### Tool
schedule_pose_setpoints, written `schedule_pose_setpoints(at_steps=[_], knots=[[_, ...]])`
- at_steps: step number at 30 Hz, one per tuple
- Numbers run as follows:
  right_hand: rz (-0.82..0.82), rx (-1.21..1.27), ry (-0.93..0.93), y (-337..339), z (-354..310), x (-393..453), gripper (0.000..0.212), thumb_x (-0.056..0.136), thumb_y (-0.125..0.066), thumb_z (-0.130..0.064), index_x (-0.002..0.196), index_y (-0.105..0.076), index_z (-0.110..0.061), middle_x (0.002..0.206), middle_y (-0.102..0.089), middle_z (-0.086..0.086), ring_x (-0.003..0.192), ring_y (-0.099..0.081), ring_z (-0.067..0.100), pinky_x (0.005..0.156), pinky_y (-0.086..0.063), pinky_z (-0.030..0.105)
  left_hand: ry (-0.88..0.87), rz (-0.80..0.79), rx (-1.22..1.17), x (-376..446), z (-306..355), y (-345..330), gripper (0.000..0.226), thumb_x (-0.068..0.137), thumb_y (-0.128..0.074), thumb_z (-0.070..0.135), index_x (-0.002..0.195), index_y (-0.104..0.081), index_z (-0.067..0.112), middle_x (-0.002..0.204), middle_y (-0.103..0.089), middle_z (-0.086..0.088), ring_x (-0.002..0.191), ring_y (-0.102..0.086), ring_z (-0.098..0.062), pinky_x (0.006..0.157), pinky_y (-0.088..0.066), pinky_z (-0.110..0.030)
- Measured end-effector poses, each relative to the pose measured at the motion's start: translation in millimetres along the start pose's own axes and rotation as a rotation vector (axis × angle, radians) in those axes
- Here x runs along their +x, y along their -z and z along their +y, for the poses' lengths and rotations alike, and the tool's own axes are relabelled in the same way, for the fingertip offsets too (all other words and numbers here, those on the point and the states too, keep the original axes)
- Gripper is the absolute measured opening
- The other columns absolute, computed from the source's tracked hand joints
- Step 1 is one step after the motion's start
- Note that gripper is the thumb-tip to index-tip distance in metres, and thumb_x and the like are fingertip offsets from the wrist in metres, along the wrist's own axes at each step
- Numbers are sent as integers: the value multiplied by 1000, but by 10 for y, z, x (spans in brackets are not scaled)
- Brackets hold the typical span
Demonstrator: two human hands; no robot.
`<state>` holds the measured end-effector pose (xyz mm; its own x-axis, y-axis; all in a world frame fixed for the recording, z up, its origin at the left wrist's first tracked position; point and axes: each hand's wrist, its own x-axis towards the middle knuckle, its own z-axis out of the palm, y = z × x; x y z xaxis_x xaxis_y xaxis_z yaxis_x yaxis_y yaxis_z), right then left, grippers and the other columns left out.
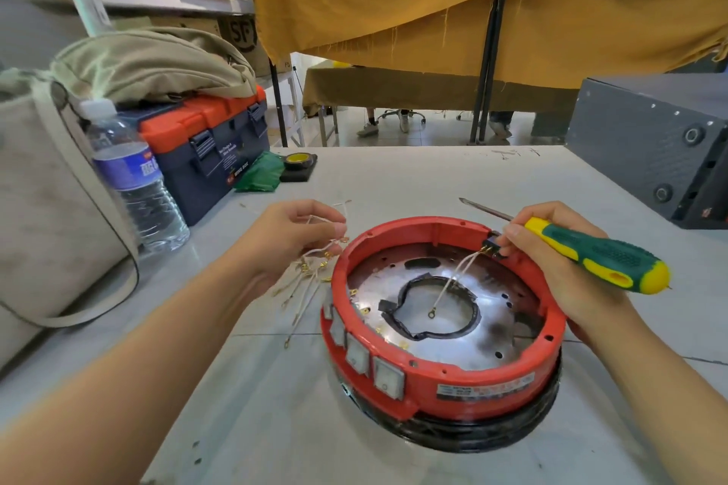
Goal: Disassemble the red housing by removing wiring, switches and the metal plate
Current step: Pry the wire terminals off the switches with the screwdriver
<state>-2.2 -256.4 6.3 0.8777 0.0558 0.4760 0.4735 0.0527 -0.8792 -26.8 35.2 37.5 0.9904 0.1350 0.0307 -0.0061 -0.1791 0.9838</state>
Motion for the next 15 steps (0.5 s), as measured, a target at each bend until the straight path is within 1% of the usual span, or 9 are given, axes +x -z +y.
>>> schedule_pose_setpoints(at_steps=[3, 6, 8, 11, 15], knots=[[18, -39, 2, -26, -29, -13, 14, 87, -61, 2, 80, -62, -10, 66, -70, -2, 60, -64, 6, 61, -54, 17, 62, 78, 32, -23, -175, 200, 10, 79, -70, 1, 81, -69, 10, 67, -69, -4, 59, -66, -12, 61, -54, -18], [13, -52, 0, -52, -54, -16, 15, 87, -61, 0, 79, -61, -12, 65, -70, -3, 58, -64, 5, 59, -53, 16, 115, 115, 150, -40, -357, 290, 10, 77, -72, 2, 80, -71, 11, 64, -67, -1, 54, -60, -7, 56, -49, -14], [11, -43, -10, -59, -51, -13, 15, 87, -62, 0, 79, -61, -13, 64, -70, -3, 57, -63, 6, 60, -53, 17, 155, 103, 202, -42, -451, 292, 9, 77, -74, 3, 79, -71, 11, 61, -65, -1, 51, -56, -8, 51, -45, -15], [20, -51, -22, -59, -29, -16, 16, 88, -62, -1, 78, -61, -14, 65, -70, -2, 57, -62, 6, 59, -53, 16, 183, 66, 242, -22, -524, 255, 7, 79, -72, 2, 81, -70, 9, 60, -62, -4, 49, -52, -12, 47, -43, -18], [25, -51, -22, -54, -39, 3, 17, 88, -61, 1, 78, -61, -13, 64, -70, -3, 56, -62, 4, 52, -50, 13, 148, 90, 301, 17, -558, 245, 9, 80, -70, 1, 82, -71, 10, 52, -58, 4, 46, -50, -11, 46, -42, -20]])
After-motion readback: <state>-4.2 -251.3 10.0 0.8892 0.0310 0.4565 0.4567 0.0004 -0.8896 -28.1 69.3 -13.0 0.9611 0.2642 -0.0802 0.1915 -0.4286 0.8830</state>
